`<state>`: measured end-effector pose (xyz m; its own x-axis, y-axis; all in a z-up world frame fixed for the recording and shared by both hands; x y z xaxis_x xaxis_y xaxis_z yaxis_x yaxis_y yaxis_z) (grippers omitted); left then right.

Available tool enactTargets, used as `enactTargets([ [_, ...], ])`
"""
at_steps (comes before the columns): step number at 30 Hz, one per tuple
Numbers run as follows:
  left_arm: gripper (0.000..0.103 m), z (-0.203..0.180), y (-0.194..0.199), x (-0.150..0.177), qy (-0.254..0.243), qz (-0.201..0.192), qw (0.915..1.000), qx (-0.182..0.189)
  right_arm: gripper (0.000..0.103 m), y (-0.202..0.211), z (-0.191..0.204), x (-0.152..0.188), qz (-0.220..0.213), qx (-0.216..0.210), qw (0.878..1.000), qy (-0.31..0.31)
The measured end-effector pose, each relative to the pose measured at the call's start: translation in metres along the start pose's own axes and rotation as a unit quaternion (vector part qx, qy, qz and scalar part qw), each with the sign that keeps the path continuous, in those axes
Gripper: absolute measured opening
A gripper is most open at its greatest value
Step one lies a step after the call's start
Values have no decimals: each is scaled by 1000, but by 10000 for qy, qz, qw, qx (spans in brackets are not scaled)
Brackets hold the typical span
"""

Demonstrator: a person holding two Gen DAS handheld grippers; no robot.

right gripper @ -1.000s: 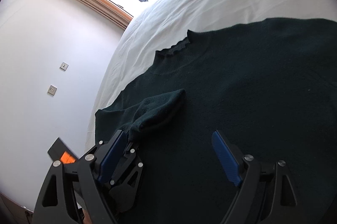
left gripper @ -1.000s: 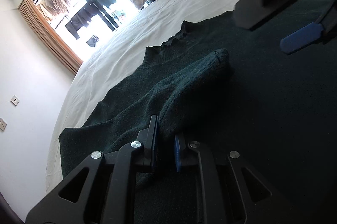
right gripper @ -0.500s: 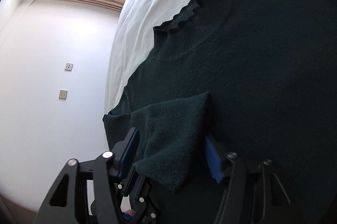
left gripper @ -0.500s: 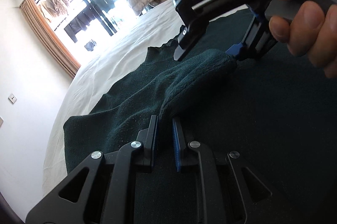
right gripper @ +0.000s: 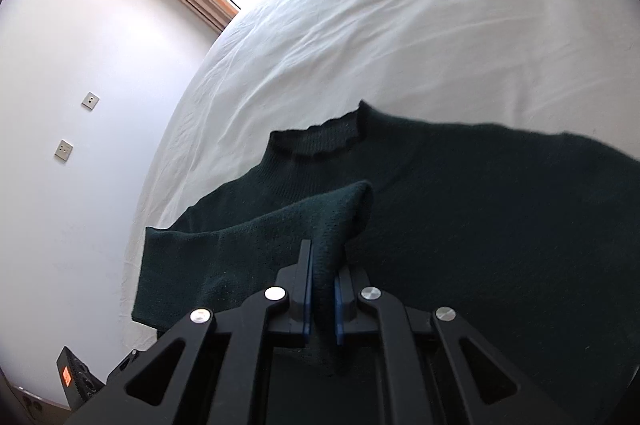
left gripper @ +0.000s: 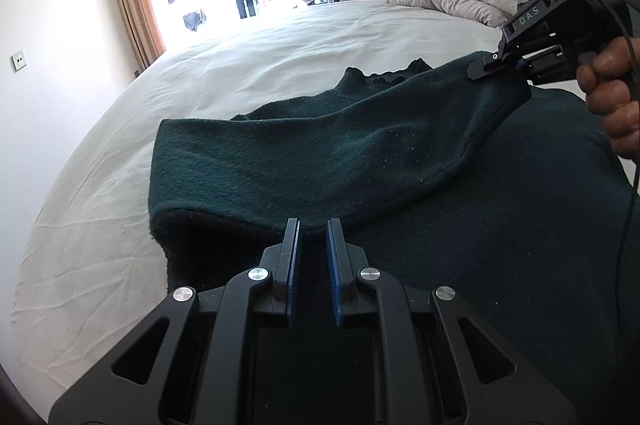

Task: Fold small clothes

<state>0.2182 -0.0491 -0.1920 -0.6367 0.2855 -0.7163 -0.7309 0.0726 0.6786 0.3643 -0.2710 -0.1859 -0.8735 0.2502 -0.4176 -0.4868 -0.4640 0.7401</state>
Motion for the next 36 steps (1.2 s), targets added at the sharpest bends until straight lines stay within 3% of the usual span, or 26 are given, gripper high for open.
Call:
enactTargets([
  [9,13,-9,-11,7,-208,118,9997,-85,9,4,-59,-2,-104,452,9983,-342],
  [15,13,15,-2,-8,323,-188,9993,10,9,-6,-73,6,-5,505,9977,-454],
  [20,13,52,-10,-49,866,-311,9953,-305,9,3,-65,13,109,582,9977,-327],
  [26,13,72,-61,-65,996,378,9932,-460,9,6,-74,12,189,509,9968,-592],
  [31,13,75,-91,-52,671,861,9924,-571,9,10,-78,11,363,424,9940,-944],
  [34,13,74,-95,-50,648,815,9931,-548,9,8,-84,9,396,576,9926,-994],
  [36,13,75,-93,-50,645,806,9932,-547,9,10,-89,9,425,399,9894,-1327],
])
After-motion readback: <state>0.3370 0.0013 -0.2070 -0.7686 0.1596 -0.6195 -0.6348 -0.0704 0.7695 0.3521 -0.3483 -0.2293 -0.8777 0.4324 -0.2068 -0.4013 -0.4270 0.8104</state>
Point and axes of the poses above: each gripper's, at about its wrist camera, not at the fingertips, and y roughly against the way its jaws point, z to its left, x to its underside, the point moved 3 cm from there along -y, roughly the way its jaws point, and after that the axes turned 1 degree about z, right-handed, at the moved point
